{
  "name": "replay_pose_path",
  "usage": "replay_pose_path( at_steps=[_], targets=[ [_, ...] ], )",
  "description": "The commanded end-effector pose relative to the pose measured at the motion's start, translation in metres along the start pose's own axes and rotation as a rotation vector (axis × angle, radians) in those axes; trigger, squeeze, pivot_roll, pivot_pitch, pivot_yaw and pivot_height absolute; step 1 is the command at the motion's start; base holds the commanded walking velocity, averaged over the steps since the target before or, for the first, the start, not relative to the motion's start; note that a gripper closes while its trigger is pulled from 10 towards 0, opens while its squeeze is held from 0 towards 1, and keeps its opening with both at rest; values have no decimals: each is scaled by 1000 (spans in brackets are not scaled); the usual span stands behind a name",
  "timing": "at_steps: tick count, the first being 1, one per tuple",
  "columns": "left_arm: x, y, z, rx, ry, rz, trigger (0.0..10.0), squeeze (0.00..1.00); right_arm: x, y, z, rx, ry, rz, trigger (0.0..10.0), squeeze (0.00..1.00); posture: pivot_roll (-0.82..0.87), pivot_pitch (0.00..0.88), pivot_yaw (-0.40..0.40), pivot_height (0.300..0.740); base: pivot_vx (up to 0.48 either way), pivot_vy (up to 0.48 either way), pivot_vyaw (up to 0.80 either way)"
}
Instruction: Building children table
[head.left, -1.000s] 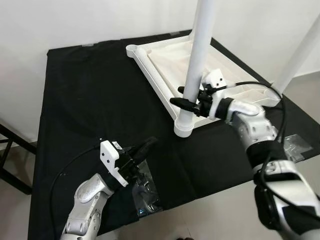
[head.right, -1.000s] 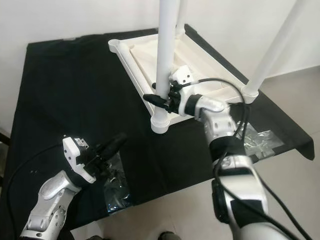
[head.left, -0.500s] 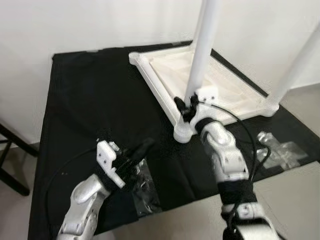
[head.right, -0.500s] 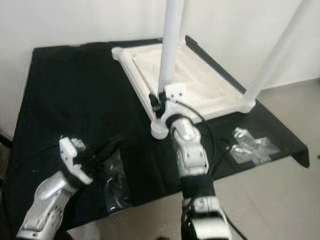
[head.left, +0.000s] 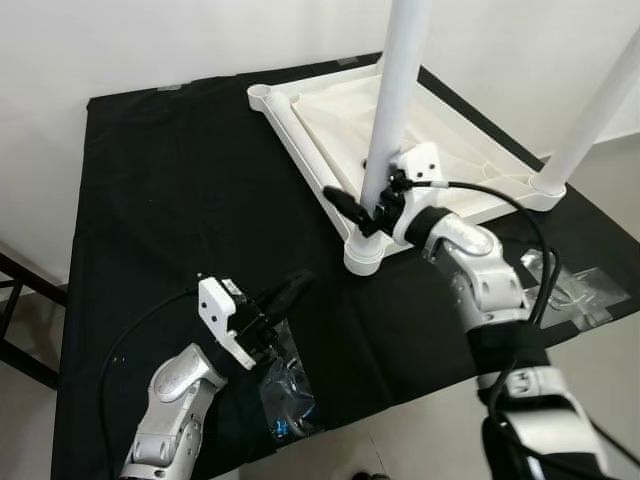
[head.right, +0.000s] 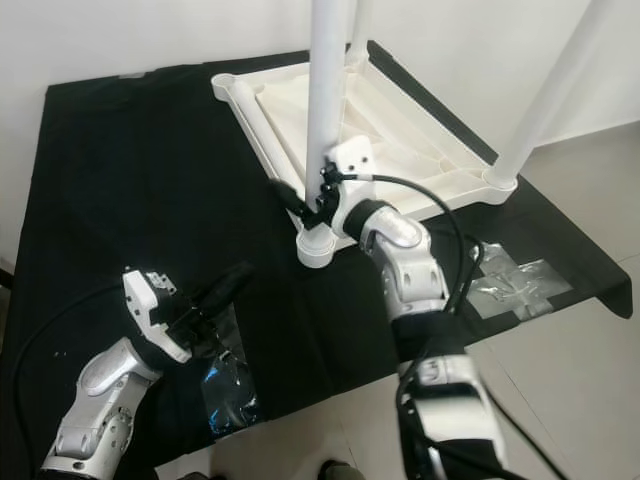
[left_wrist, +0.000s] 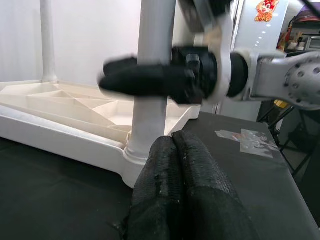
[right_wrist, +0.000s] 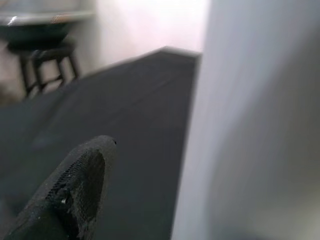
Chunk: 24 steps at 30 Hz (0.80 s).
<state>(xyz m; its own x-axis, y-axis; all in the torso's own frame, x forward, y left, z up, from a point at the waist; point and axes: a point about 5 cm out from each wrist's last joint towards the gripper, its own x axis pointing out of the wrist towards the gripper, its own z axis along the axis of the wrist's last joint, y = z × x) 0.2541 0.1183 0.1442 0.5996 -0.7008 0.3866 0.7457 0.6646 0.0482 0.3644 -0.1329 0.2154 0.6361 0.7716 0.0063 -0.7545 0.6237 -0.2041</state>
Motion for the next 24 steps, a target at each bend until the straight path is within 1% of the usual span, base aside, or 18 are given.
replay_pose_path(
  at_steps=[1,3,4,5,7,8,9,10,13,17,21,24],
  targets=[
    [-2,-2,-5,-25,17,-3,10000,0,1,3,-5,1,8,60,10000,0,12,136,-32,740,0,0,0],
    [-2,-3,-5,-26,17,-3,10000,0,1,0,-6,3,17,66,10000,0,13,136,-32,740,0,0,0],
    [-2,-3,-5,-26,17,-3,10000,0,1,-4,-8,13,26,65,10000,0,18,136,-34,740,0,0,0],
    [-2,-3,-5,-26,17,-3,10000,0,1,-4,-8,13,26,65,10000,0,18,136,-34,740,0,0,0],
    [-3,-3,-6,-27,17,-3,10000,0,1,-11,-13,19,60,59,10000,0,19,137,-34,740,0,0,0],
    [-3,-3,-6,-27,17,-3,10000,0,1,-11,-13,19,60,59,10000,0,19,137,-34,740,0,0,0],
    [-3,-3,-5,-27,17,-3,10000,0,1,-14,-13,28,63,53,9882,0,19,137,-34,740,0,0,0],
    [-3,-3,-5,-27,17,-3,10000,0,0,-16,-14,33,62,50,0,0,19,138,-35,740,0,0,0],
    [-3,-3,-5,-28,17,-3,10000,0,-1,-17,-14,36,59,48,0,0,19,138,-35,740,0,0,0],
    [-4,-3,-5,-28,18,-2,10000,0,-7,-20,-16,64,20,54,0,0,16,138,-31,740,0,0,0],
    [-4,-3,-5,-30,19,-3,10000,0,-12,-21,-19,78,7,49,0,0,16,138,-31,740,0,0,0],
    [-5,-4,-6,-32,21,-5,10000,0,-19,-21,-26,76,8,5,0,0,15,134,-25,740,0,0,0]
  ],
)
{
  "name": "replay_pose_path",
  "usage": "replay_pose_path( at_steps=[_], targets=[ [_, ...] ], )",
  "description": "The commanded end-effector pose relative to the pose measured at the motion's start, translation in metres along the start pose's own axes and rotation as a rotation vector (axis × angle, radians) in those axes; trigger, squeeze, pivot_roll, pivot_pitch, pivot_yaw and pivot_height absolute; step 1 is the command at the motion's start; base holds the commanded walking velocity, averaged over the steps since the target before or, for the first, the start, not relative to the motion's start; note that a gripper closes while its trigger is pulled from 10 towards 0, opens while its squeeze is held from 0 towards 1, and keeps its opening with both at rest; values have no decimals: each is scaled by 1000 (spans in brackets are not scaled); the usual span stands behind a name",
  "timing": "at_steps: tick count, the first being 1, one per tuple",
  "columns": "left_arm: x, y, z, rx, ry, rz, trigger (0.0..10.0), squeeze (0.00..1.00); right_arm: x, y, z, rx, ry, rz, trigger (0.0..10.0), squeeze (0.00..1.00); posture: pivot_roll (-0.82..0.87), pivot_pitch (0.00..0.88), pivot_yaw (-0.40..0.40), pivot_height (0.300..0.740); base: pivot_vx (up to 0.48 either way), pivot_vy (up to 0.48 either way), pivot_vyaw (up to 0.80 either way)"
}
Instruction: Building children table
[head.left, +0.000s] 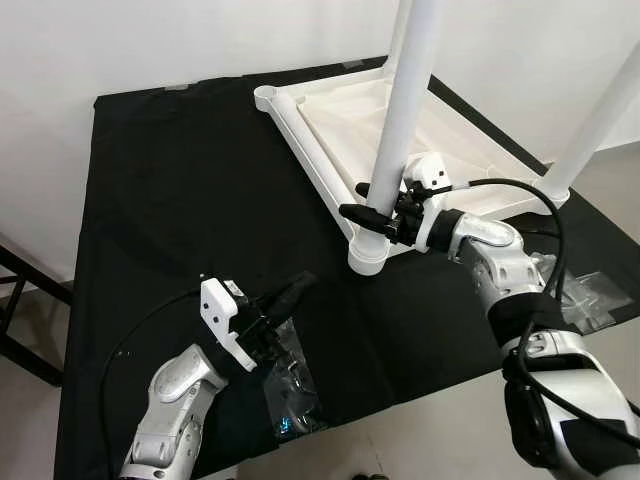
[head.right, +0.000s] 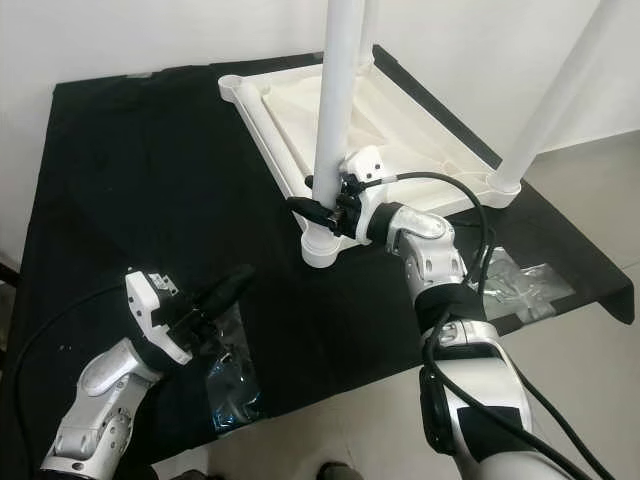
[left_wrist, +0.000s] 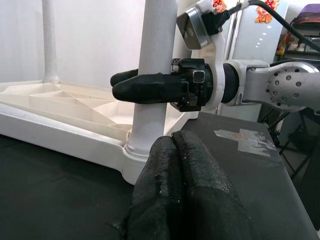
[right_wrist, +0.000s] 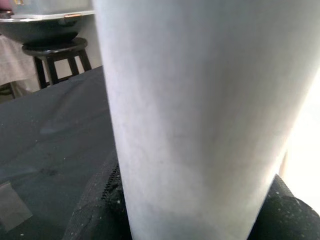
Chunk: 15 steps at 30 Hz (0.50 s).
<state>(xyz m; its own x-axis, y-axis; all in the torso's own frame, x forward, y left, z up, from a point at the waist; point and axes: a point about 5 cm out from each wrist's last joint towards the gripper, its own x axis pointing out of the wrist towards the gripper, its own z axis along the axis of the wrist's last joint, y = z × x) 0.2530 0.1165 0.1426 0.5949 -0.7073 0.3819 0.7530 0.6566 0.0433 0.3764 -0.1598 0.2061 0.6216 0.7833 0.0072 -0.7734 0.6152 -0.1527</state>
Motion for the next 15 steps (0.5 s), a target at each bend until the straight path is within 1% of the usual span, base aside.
replay_pose_path(
  at_steps=[1,2,3,4,5,6,7,8,9,10,11,12,13,15],
  targets=[
    [-6,-2,-4,-24,17,2,10000,0,-7,3,-15,30,6,-47,0,0,10,135,-26,740,0,0,0],
    [-6,-1,-4,-25,17,2,10000,0,-8,8,-19,70,-18,-96,0,0,7,137,-25,740,0,0,0],
    [-6,-1,-4,-25,17,2,10000,0,-8,8,-19,70,-18,-96,0,0,7,137,-25,740,0,0,0],
    [-7,-1,-4,-25,18,2,10000,0,-8,13,-25,111,-24,-153,0,0,7,138,-25,740,0,0,0],
    [-7,-1,-3,-26,18,2,10000,0,-7,20,-34,131,-5,-263,0,0,3,142,-25,740,0,0,0],
    [-7,-1,-3,-26,18,2,10000,0,-7,20,-34,131,-5,-263,0,0,3,142,-25,740,0,0,0],
    [-8,0,-3,-26,19,2,10000,0,-8,26,-44,119,40,-420,0,0,2,143,-25,740,0,0,0],
    [-8,1,-2,-25,19,3,10000,0,-14,40,-62,153,110,-649,0,0,-8,152,-20,740,0,0,0],
    [-8,1,-2,-25,19,3,10000,0,-14,40,-62,153,110,-649,0,0,-8,152,-20,740,0,0,0],
    [-8,1,-2,-25,19,2,10000,0,-14,63,-72,187,151,-723,0,0,-6,154,-19,740,0,0,0],
    [-8,2,-2,-25,21,2,10000,0,-8,77,-64,110,136,-703,0,0,-19,151,-11,740,0,0,0],
    [-8,2,-2,-25,21,2,10000,0,-8,77,-64,110,136,-703,0,0,-19,151,-11,740,0,0,0],
    [-8,3,-3,-25,23,1,10000,0,-1,86,-56,59,113,-648,0,0,-19,151,-11,740,0,0,0],
    [-7,3,-3,-26,23,1,10000,0,2,84,-57,77,115,-626,0,0,-20,145,-18,740,0,0,0]
  ],
)
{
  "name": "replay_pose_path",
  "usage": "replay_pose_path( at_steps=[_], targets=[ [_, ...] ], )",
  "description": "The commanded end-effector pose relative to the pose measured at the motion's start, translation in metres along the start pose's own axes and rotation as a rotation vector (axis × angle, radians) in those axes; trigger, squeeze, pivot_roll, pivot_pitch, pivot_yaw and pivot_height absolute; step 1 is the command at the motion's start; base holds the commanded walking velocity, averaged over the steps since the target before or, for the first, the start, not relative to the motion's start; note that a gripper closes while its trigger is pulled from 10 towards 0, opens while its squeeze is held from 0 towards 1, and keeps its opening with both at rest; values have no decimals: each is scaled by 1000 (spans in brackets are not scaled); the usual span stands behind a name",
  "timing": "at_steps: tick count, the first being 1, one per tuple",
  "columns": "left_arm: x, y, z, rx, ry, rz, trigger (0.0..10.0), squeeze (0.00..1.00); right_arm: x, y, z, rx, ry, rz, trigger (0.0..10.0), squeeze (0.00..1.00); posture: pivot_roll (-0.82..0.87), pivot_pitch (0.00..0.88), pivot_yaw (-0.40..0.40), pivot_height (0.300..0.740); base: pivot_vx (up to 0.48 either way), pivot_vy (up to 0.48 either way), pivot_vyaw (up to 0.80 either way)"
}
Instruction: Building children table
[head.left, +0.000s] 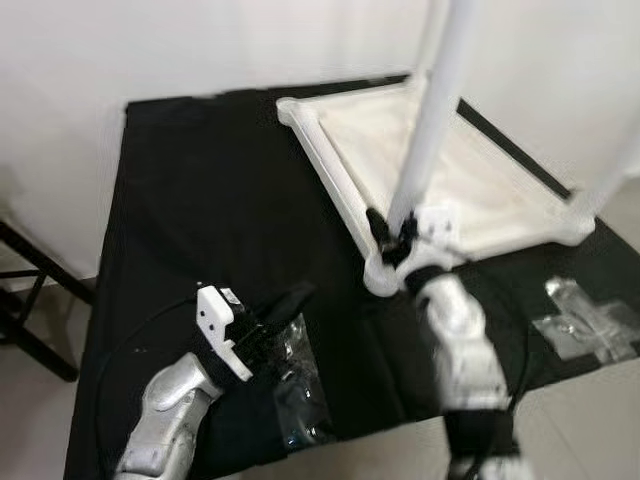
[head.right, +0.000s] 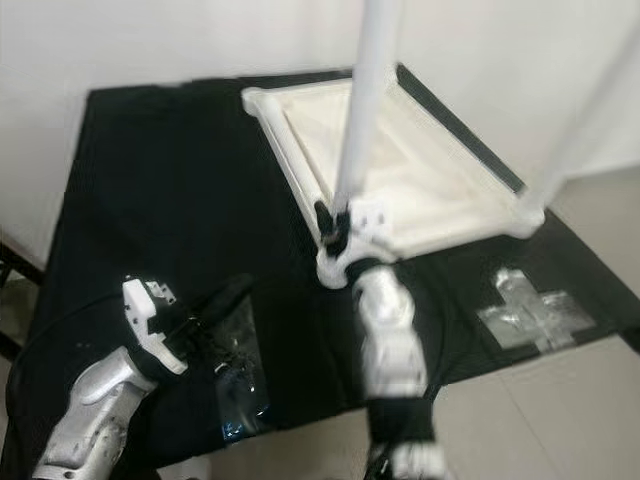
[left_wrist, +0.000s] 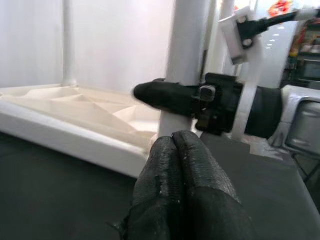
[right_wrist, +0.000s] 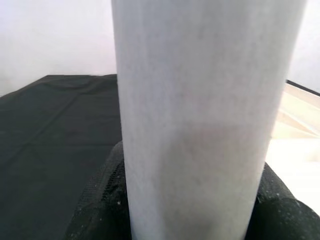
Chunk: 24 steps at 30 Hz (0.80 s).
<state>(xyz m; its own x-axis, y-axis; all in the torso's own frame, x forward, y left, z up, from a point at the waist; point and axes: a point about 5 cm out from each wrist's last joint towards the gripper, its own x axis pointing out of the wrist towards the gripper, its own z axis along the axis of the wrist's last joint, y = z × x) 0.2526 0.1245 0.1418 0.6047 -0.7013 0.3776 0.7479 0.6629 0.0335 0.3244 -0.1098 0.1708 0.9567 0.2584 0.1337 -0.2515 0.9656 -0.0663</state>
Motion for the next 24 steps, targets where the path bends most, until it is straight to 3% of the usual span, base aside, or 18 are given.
replay_pose_path(
  at_steps=[1,3,4,5,6,7,8,9,11,13,15,16,18,20,24],
  targets=[
    [0,-2,-5,-21,18,-12,10000,0,-6,-3,-35,5,186,6,0,0,-20,145,-18,740,0,0,0],
    [1,-2,-5,-23,17,-13,10000,0,-5,-7,-39,34,207,-10,0,0,-9,144,-28,740,0,0,0],
    [1,-1,-5,-18,16,-7,10000,0,0,-9,-38,31,208,13,6824,0,-8,144,-28,740,0,0,0],
    [1,-1,-5,-16,16,-5,10000,0,2,-9,-36,20,202,37,10000,0,-8,144,-28,740,0,0,0],
    [1,-1,-5,-16,16,-5,10000,0,2,-9,-36,20,202,37,10000,0,-8,144,-28,740,0,0,0],
    [1,-1,-5,-16,16,-5,10000,0,3,-9,-32,0,194,50,10000,424,-3,143,-24,740,0,0,0],
    [1,-1,-5,-17,16,-6,10000,0,6,-9,-28,-2,185,91,10000,1000,-2,143,-22,740,0,0,0],
    [1,-1,-5,-17,16,-6,10000,0,6,-9,-28,-2,185,91,10000,1000,-2,143,-22,740,0,0,0],
    [1,-2,-5,-19,17,-10,10000,0,14,-8,-19,6,154,240,10000,1000,1,141,-18,740,0,0,0],
    [2,-2,-5,-22,17,-12,10000,0,17,-12,-3,14,99,396,10000,545,3,139,-18,740,0,0,0],
    [2,-2,-5,-22,17,-12,10000,0,17,-12,-3,14,99,396,10000,545,3,139,-18,740,0,0,0],
    [2,-2,-5,-23,17,-13,10000,0,17,-16,3,7,88,447,10000,0,10,136,-18,740,0,0,0],
    [2,-3,-5,-23,17,-14,10000,0,19,-24,8,-30,86,500,10000,0,12,136,-20,740,0,0,0],
    [2,-3,-6,-25,17,-15,10000,0,30,-48,25,-124,95,631,10000,0,16,131,-25,740,0,0,0],
    [2,-3,-6,-25,17,-14,10000,0,35,-53,33,-135,91,688,10000,0,16,131,-25,740,0,0,0]
  ],
)
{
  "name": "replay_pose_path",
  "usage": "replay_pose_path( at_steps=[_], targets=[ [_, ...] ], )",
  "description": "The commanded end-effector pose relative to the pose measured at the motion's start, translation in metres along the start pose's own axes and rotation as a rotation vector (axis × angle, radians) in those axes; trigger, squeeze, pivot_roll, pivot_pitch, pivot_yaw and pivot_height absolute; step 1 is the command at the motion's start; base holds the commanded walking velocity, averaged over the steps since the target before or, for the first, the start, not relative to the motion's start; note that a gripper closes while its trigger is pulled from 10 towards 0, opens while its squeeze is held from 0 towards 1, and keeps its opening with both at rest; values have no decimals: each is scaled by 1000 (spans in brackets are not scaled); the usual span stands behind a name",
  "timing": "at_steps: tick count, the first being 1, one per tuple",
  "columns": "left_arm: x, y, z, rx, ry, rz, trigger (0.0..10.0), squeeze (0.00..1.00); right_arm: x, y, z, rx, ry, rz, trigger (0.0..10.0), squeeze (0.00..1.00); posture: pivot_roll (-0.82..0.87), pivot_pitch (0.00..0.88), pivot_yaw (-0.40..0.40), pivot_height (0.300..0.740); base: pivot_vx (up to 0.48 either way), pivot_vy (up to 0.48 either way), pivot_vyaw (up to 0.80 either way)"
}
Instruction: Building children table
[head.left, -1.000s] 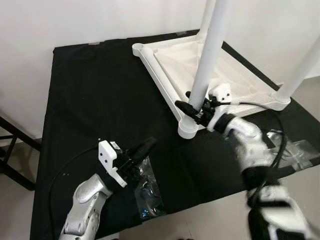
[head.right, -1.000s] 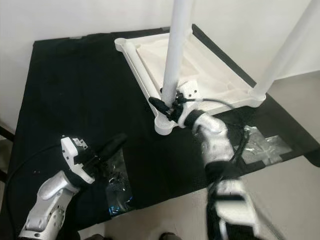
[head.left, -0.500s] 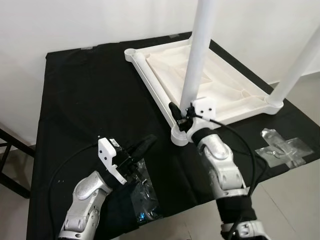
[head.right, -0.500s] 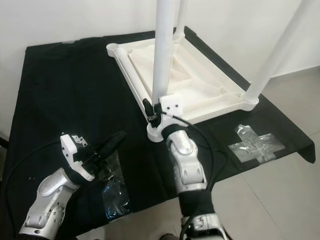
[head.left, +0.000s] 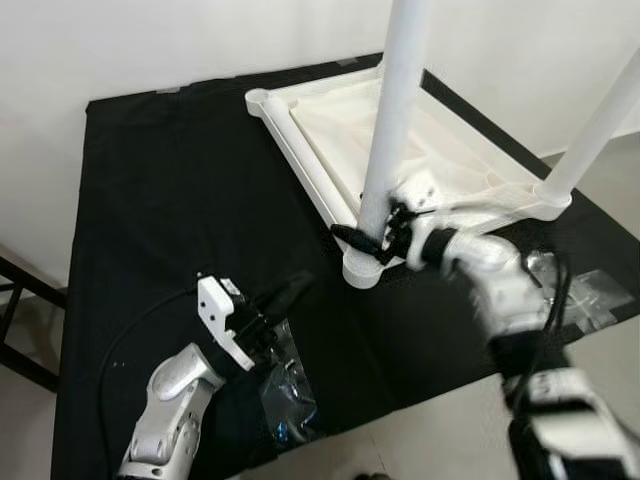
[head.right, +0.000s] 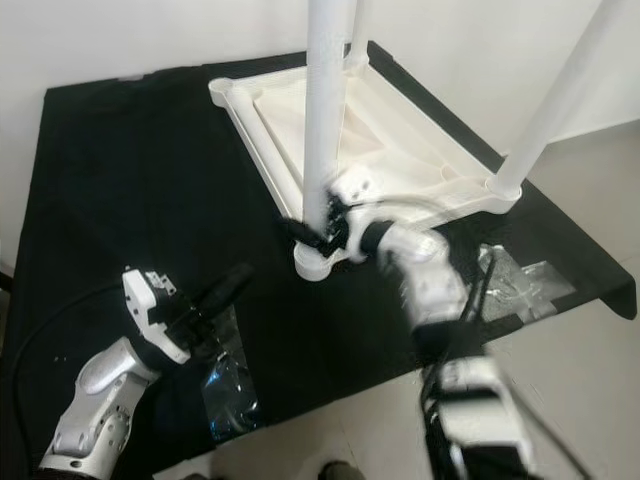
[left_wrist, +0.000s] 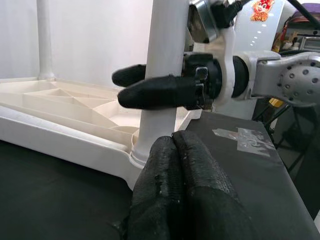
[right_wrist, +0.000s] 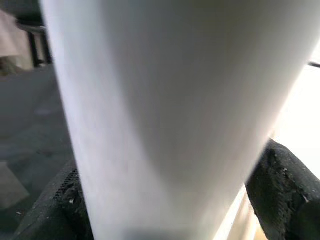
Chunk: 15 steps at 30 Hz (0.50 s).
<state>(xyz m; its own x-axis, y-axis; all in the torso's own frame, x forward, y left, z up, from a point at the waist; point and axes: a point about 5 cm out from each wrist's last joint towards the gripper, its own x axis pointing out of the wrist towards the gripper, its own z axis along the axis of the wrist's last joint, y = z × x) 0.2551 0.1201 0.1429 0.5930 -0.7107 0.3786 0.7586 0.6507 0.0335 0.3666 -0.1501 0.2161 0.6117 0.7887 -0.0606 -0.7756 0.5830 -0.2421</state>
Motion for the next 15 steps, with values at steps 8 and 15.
replay_pose_path(
  at_steps=[8,15],
  targets=[
    [-3,-3,-5,-17,21,-1,10000,0,1,-15,10,40,-12,129,0,0,29,134,-26,740,0,0,0],
    [-4,-4,-5,-16,21,-1,10000,0,-2,-17,5,82,-7,162,0,0,37,142,-26,740,0,0,0]
  ],
)
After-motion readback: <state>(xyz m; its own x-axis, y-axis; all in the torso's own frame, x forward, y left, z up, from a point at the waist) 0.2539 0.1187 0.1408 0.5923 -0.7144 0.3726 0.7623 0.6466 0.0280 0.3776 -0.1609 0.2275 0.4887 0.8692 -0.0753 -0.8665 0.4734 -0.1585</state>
